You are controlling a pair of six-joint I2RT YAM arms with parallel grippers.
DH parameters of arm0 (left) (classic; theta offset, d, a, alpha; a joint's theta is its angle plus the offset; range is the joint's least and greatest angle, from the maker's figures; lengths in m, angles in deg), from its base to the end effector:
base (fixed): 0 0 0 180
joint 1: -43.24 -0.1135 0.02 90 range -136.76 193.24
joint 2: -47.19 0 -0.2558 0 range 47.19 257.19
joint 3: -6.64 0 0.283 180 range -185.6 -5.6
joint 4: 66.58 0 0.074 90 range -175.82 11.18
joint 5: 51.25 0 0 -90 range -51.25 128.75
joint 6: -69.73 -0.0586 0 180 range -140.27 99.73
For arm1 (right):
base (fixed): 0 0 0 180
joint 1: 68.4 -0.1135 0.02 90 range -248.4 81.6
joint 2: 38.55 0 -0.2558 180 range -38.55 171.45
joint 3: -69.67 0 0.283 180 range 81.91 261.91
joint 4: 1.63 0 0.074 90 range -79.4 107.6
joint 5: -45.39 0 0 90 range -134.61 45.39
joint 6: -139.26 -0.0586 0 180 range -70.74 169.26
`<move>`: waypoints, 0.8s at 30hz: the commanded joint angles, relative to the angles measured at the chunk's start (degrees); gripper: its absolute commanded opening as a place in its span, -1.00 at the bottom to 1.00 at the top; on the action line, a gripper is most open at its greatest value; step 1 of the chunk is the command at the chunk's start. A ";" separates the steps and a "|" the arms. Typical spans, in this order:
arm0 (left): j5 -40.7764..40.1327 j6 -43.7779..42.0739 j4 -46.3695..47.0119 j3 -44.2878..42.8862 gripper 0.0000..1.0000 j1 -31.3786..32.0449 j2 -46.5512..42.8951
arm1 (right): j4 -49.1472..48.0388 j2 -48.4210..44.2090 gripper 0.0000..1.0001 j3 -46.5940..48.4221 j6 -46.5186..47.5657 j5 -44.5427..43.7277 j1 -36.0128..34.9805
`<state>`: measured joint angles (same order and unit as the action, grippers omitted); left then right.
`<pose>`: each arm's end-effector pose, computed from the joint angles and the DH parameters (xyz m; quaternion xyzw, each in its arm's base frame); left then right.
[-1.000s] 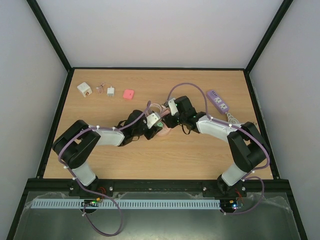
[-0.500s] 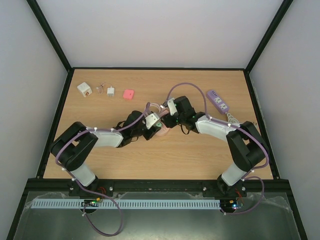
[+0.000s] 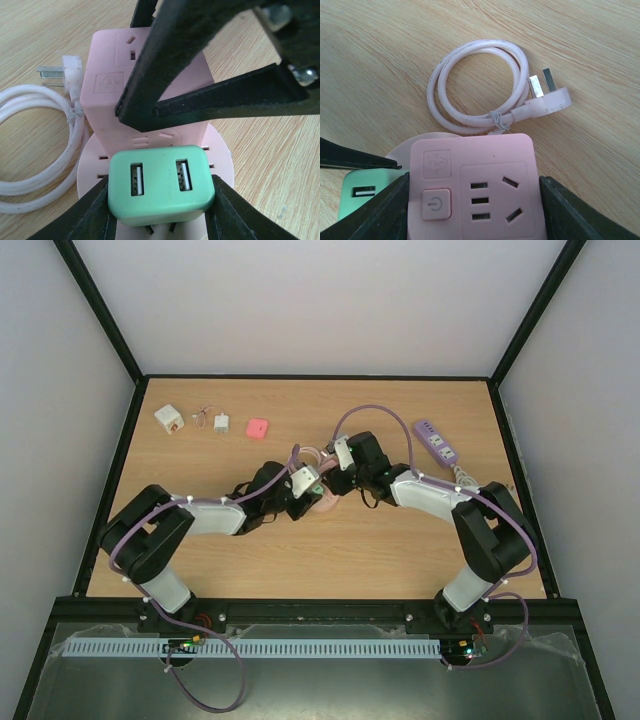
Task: Pull the plug off the socket
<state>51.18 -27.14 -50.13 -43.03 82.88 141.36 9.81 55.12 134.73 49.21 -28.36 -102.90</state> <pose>0.2663 -0.2370 0.1086 0.3877 0.7611 -0.2334 0.4647 0.3076 0.2313 0.1494 -0.3227 0.8395 0.2465 0.3611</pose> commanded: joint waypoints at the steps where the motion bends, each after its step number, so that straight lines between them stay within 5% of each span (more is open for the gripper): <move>1: 0.67 -4.75 6.45 0.17 -0.44 2.24 -4.62 | 3.66 2.99 -0.47 -0.73 1.48 -4.89 0.38; 7: -0.18 -4.15 6.66 0.23 -0.45 2.22 -4.62 | 3.72 3.32 -0.47 -0.74 1.53 -5.02 0.40; 18: 9.98 3.23 6.80 -0.43 -0.45 0.09 -5.20 | 3.52 3.14 -0.48 -1.04 1.83 -5.00 0.40; 24: 6.55 3.95 6.87 -0.82 -0.46 0.00 -4.62 | 3.46 3.06 -0.48 -1.10 1.93 -5.07 0.39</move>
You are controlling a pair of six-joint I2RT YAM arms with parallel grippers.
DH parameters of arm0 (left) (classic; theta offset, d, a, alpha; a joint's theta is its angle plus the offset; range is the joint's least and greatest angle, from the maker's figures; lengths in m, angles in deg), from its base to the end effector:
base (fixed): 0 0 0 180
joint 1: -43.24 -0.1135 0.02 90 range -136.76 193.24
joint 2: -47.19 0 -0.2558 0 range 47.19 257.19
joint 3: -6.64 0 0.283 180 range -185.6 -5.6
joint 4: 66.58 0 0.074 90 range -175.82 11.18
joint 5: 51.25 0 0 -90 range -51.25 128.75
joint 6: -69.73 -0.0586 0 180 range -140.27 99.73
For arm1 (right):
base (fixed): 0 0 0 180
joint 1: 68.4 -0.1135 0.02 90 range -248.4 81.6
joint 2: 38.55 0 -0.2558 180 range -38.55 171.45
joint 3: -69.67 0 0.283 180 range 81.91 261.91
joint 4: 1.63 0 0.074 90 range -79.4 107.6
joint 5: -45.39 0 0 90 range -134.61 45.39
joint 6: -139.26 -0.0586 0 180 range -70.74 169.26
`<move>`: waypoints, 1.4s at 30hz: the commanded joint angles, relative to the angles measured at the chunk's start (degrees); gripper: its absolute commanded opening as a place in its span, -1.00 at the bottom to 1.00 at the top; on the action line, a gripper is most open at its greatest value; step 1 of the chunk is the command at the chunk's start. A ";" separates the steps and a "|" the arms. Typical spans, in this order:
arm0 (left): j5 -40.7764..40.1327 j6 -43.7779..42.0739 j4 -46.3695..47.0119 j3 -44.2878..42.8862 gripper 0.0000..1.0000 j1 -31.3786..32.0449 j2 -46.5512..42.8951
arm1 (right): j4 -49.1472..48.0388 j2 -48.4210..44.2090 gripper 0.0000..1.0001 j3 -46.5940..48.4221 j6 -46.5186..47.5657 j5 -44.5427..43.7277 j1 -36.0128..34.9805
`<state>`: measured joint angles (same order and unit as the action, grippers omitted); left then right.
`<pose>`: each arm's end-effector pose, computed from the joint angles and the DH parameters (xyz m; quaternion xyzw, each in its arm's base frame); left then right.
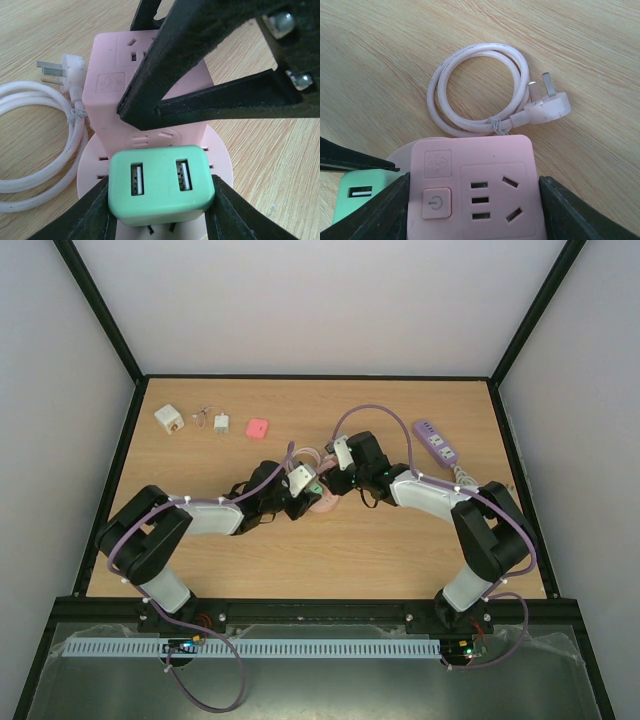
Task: Pull the plug off the socket
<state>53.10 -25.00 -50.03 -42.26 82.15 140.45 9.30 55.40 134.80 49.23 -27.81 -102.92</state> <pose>0.2652 -0.2327 0.1100 0.3757 0.7648 -0.2528 0.4584 0.3081 0.2325 0.1491 -0.3248 0.8370 0.2510 0.3618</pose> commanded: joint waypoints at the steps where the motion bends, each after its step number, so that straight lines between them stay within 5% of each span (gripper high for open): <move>1: 3.94 1.94 6.87 -1.65 -0.46 0.72 -3.34 | 3.95 2.88 -0.48 -1.11 1.89 -5.55 0.41; 21: 7.62 6.25 8.23 -1.72 -0.52 -1.74 -2.66 | 4.17 3.04 -0.49 -1.19 2.21 -5.53 0.38; 34: -0.67 -7.28 3.14 -3.39 -0.56 3.04 -3.07 | 4.25 3.30 -0.55 -0.98 2.08 -5.49 0.38; 42: 8.37 0.48 6.06 -3.92 -0.56 -1.83 -4.17 | 4.24 3.11 -0.55 -1.16 2.25 -5.81 0.33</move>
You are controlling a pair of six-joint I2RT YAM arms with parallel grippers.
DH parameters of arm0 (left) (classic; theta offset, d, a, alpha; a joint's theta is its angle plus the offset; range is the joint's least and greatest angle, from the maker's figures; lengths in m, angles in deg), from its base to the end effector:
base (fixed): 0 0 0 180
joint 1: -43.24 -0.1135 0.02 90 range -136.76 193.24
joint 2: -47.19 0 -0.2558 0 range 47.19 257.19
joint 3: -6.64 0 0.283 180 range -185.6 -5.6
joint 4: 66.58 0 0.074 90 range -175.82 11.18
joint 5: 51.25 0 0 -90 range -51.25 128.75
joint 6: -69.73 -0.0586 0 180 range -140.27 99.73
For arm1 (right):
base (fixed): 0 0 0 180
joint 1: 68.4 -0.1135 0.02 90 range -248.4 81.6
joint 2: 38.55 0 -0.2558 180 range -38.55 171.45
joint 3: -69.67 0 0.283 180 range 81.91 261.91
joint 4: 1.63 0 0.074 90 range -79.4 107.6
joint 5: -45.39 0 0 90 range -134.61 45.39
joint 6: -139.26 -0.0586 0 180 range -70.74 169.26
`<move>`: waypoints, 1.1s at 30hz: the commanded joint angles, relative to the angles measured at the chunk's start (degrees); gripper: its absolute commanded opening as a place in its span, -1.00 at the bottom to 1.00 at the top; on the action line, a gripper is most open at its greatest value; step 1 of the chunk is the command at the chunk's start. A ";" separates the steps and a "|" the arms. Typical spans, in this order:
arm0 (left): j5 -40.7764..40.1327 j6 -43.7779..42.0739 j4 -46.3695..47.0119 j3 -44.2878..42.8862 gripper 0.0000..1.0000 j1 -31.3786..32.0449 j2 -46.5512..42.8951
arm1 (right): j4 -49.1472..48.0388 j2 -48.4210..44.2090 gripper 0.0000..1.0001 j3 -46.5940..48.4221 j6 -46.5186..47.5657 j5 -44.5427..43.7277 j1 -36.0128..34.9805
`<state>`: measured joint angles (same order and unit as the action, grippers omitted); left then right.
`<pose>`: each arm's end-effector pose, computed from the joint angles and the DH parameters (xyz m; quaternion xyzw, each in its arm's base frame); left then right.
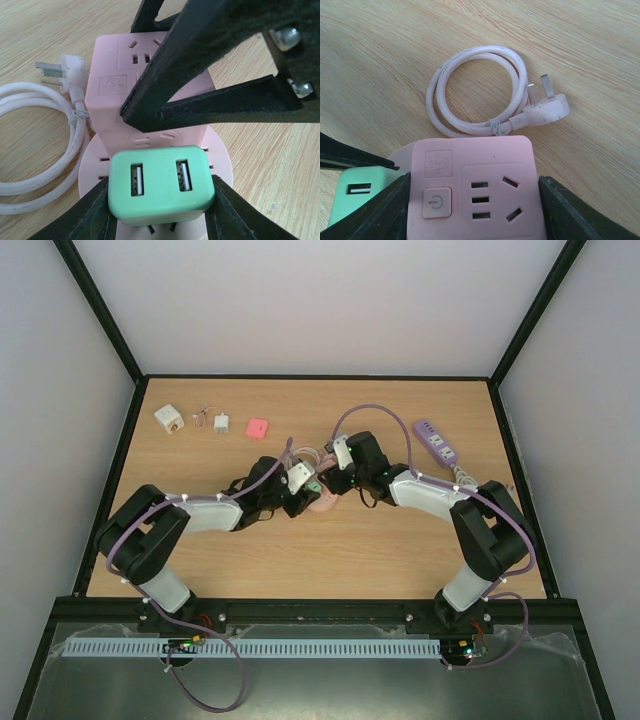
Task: Pull the plug off the socket
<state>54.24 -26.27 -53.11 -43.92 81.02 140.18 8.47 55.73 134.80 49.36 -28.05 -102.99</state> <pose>0.2721 -0.2307 0.1148 0.3817 0.7665 -0.2494 0.4522 0.3092 0.2335 0.1484 -0.3255 0.8350 0.2500 0.3664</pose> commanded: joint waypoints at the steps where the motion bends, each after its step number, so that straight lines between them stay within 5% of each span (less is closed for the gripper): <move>1: 7.72 1.47 9.33 -2.20 -0.56 -0.65 -4.32 | 5.07 2.82 -0.55 -1.09 2.13 -5.57 0.40; 17: 7.41 -1.60 8.65 -0.54 -0.56 -1.67 -0.84 | 5.32 2.29 -0.55 -1.01 2.19 -5.39 0.40; 23: 6.28 -2.19 6.99 0.23 -0.40 -1.88 -0.53 | 5.50 1.36 -0.32 -1.08 2.45 -4.83 0.40; 33: 10.13 3.14 5.80 -1.98 -0.42 -4.18 -2.31 | 4.98 1.37 -0.54 -1.43 2.89 -4.98 0.40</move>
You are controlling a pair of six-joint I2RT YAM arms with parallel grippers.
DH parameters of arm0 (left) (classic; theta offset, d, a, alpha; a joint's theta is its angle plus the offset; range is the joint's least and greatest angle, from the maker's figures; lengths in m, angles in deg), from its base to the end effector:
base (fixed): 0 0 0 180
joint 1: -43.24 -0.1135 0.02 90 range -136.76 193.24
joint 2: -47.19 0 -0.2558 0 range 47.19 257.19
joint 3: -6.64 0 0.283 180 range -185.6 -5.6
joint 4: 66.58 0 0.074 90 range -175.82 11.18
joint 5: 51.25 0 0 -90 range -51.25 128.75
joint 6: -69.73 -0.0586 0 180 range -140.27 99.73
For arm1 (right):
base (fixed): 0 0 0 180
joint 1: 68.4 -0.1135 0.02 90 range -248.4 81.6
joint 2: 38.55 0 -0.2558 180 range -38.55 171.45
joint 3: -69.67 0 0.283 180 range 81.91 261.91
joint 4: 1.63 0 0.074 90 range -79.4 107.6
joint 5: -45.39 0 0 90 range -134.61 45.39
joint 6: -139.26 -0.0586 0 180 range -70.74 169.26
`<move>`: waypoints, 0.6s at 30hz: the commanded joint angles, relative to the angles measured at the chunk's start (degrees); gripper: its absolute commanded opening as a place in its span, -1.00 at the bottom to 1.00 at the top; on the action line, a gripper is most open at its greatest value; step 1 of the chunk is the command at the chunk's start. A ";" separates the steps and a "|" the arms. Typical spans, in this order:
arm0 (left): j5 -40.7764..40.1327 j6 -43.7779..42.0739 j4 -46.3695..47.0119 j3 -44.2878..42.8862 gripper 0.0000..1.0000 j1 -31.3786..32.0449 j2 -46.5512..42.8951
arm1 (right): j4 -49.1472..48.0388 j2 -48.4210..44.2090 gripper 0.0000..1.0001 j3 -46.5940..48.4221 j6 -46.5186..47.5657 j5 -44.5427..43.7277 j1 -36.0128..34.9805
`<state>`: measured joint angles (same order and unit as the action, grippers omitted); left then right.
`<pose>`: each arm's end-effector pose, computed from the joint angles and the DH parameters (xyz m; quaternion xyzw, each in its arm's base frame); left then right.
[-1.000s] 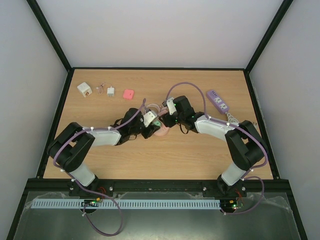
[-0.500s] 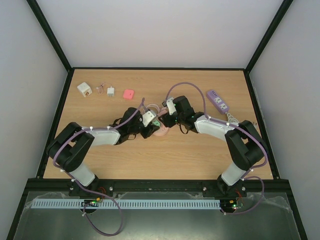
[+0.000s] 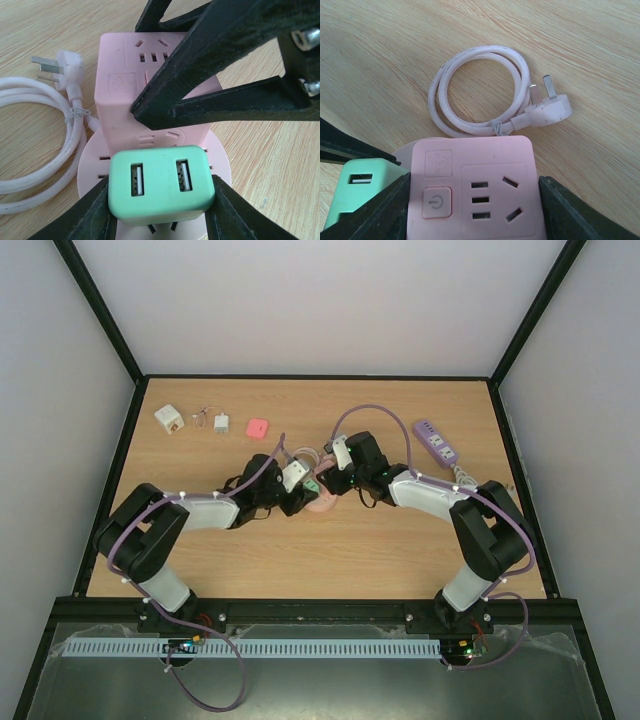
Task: Pull the plug off the socket
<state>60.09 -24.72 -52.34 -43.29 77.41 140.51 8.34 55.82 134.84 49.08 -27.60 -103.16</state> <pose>0.2799 -0.2158 0.1118 0.3687 0.7687 -0.2819 0.4401 0.3084 0.2349 0.1484 -0.3261 0.8341 0.2548 0.3648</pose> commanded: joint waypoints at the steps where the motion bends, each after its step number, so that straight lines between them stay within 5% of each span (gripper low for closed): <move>1: 4.39 1.13 5.15 -2.97 -0.43 -0.30 -3.22 | 5.10 1.41 -0.61 -1.49 3.32 -5.58 0.57; 9: 1.82 -2.94 3.57 -6.74 -0.47 1.98 -4.17 | 5.09 2.56 -0.85 -1.44 3.09 -6.37 0.49; 18: 10.52 7.45 5.36 -7.05 -0.49 -3.48 -4.68 | 4.85 2.08 -0.89 -1.61 3.00 -6.93 0.49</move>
<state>63.96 -22.01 -54.37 -47.07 75.23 139.42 8.19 55.82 134.82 50.22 -29.17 -103.27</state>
